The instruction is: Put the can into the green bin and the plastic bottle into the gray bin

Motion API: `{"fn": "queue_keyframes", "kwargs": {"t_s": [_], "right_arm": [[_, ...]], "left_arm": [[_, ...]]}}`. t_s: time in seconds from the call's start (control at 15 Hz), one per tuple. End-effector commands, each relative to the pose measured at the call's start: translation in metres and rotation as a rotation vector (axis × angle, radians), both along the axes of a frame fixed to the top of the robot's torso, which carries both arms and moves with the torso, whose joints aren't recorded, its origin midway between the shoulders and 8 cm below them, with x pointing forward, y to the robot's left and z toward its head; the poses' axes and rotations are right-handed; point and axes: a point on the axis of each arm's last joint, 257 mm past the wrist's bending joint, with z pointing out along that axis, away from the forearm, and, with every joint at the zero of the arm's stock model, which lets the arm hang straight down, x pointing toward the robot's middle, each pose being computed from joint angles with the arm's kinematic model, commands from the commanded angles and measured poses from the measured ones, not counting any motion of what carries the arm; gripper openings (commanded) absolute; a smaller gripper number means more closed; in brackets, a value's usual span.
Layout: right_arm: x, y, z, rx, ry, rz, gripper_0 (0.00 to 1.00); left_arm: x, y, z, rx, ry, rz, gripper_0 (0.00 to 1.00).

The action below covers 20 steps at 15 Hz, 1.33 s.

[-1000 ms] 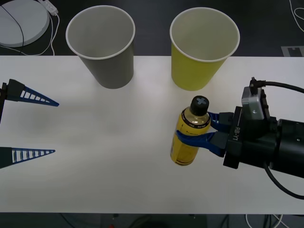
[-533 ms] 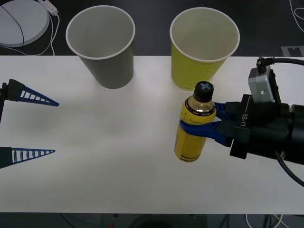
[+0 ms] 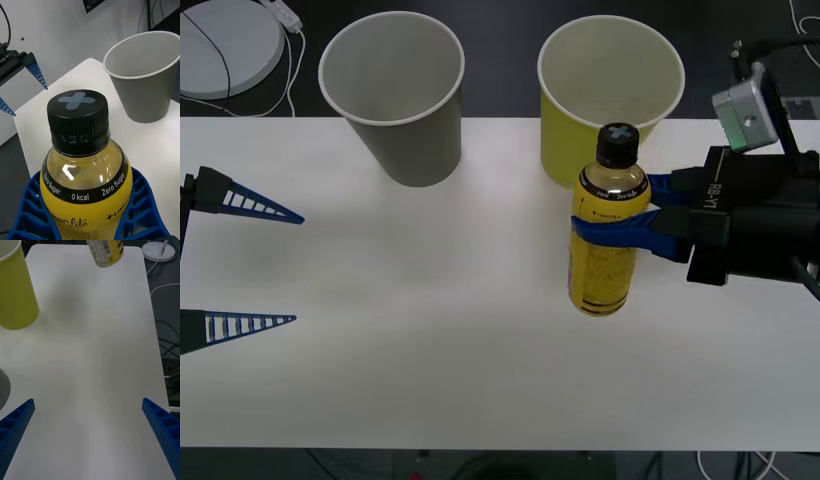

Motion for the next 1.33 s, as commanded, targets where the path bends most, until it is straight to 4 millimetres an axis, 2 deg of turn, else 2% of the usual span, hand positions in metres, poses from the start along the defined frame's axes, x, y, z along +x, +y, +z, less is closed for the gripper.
{"fn": "queue_keyframes", "kwargs": {"t_s": [0.07, 0.53, 0.87, 1.13, 1.33], "right_arm": [[0.012, -0.005, 0.008, -0.050, -0.008, -0.001, 0.00], [0.033, -0.008, 0.040, -0.166, 0.007, 0.014, 0.00], [0.036, -0.004, 0.072, -0.270, -0.002, 0.018, 0.00], [0.051, 0.008, 0.087, -0.368, -0.014, 0.036, 0.00], [0.068, 0.027, 0.095, -0.370, -0.032, 0.031, 0.00]], "left_arm": [[0.000, 0.000, 0.000, 0.000, 0.000, 0.000, 1.00], [0.000, 0.000, 0.000, 0.000, 0.000, 0.000, 1.00], [0.000, 0.000, 0.000, 0.000, 0.000, 0.000, 1.00], [0.000, 0.000, 0.000, 0.000, 0.000, 0.000, 1.00], [0.000, 0.000, 0.000, 0.000, 0.000, 0.000, 1.00]]}}
